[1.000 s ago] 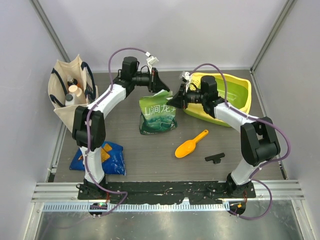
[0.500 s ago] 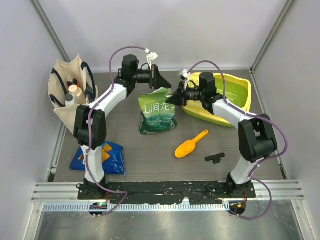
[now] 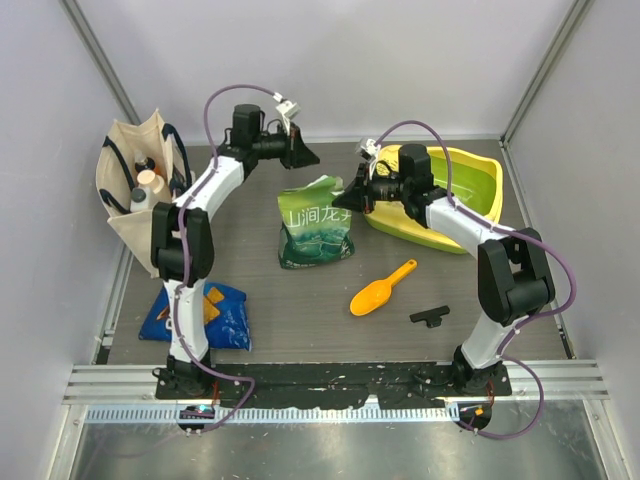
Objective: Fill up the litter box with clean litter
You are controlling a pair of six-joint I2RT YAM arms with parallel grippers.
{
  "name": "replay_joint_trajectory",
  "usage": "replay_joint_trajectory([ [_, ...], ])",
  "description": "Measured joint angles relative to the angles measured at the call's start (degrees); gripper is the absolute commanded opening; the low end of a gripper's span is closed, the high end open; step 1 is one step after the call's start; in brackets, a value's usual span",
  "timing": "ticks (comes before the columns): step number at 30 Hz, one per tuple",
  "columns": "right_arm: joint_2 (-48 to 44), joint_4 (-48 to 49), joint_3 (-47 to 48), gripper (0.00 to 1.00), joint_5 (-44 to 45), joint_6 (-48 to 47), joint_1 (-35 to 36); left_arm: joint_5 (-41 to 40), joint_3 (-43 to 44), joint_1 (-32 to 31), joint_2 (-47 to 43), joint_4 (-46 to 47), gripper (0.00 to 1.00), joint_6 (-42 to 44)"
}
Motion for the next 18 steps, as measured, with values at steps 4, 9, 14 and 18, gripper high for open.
replay_joint_trajectory([
  [4,0.0,-0.3,0.0,0.13,-0.2,0.0,0.0,0.3,-2.9,-1.5,0.4,-3.7,0.03,3.3],
  [9,0.0,-0.3,0.1,0.13,-0.2,0.1,0.0,3.3,-3.9,-4.1,0.4,-4.8,0.02,5.0],
  [14,0.5,-0.3,0.2,0.13,-0.4,0.2,0.0,5.9,-5.3,-5.7,0.4,-3.5,0.01,4.3],
  [18,0.6,-0.3,0.2,0.13,-0.4,0.5,0.0,6.8,-8.4,-5.9,-0.4,-1.5,0.0,3.4],
])
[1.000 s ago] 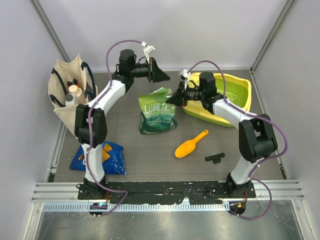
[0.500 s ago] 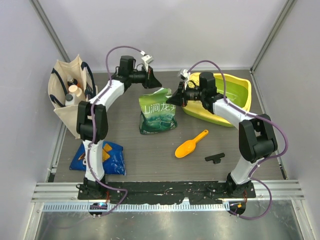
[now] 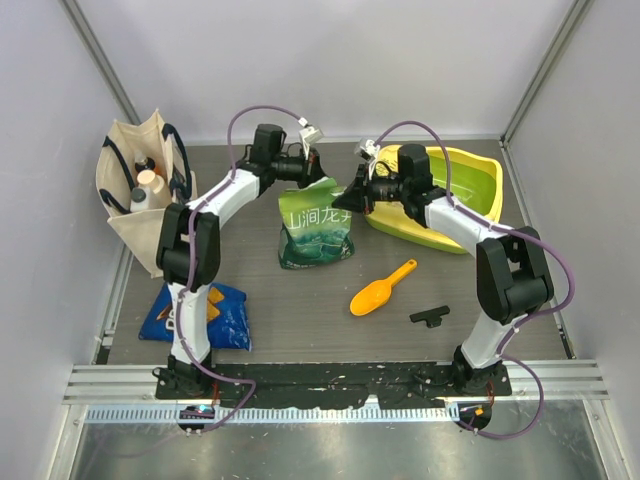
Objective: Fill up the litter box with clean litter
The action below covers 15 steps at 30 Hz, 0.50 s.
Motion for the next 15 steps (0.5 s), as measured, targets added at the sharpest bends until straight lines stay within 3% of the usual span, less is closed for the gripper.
replay_joint_trajectory([
  [6,0.0,0.0,0.0,0.14,-0.1,0.8,-0.1,0.3,-2.3,0.1,-1.2,1.5,0.0,-1.7],
  [15,0.0,-0.1,0.0,0.25,1.0,-0.7,-0.5,1.7,-2.7,0.0,-1.2,5.3,0.0,-7.6],
])
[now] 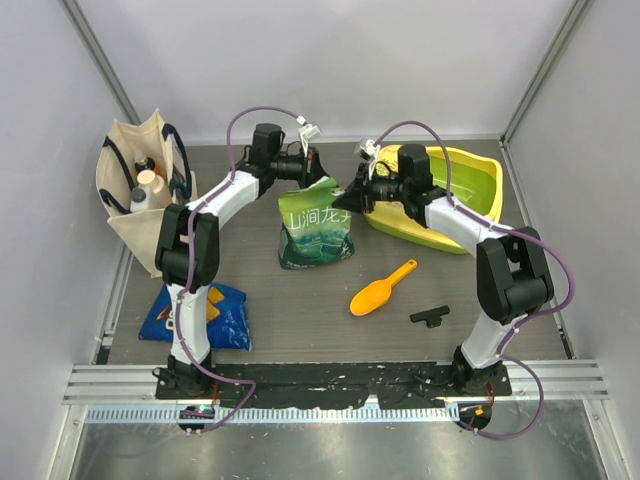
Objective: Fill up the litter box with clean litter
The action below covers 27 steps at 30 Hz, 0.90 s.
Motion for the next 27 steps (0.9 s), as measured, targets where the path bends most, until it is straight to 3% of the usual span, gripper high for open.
replay_joint_trajectory([
  [5,0.0,-0.5,0.0,0.29,0.2,-2.1,-0.3,0.5,0.0,0.0,0.0,0.5,0.0,-1.5],
  [18,0.0,-2.6,0.0,0.51,0.6,-9.4,-0.5,1.2,-0.3,0.0,0.0,0.6,0.0,-2.7],
  [27,0.0,-4.8,1.0,0.54,-1.1,-12.2,-1.0,1.9,-0.4,0.0,0.0,0.8,0.0,-3.3],
])
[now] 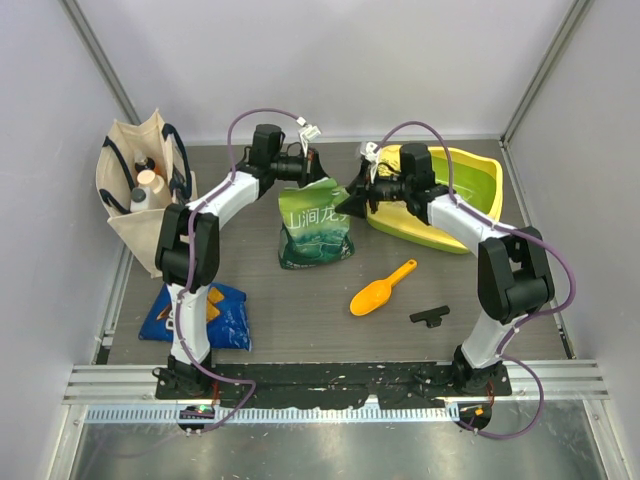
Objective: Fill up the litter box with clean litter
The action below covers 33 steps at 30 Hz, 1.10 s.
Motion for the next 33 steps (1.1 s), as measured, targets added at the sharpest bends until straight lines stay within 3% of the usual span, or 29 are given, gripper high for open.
replay_joint_trajectory([
  [7,0.7,-2.0,1.9,0.53,0.2,-0.9,-0.8,0.2,-1.3,0.0,0.0,2.9,0.0,-3.7],
  [14,1.2,-4.8,3.5,0.37,1.5,-2.7,-1.2,0.5,-2.1,-0.2,0.0,4.8,0.0,-6.4],
  [16,1.2,-5.7,3.9,0.37,1.5,-3.1,-1.4,0.5,-2.3,-0.2,0.0,5.6,0.0,-7.3],
  [20,1.1,-6.9,4.0,0.5,1.6,-3.7,-1.6,0.7,-2.4,-0.3,0.0,7.4,0.0,-8.8],
  [23,0.2,-7.2,2.8,0.54,2.4,-4.2,-1.6,1.0,-2.5,-0.3,0.0,8.2,0.0,-9.7],
  [33,-1.4,-7.6,1.9,0.59,5.4,-5.7,-4.3,3.1,-3.3,-1.0,0.0,9.0,0.0,-11.1],
])
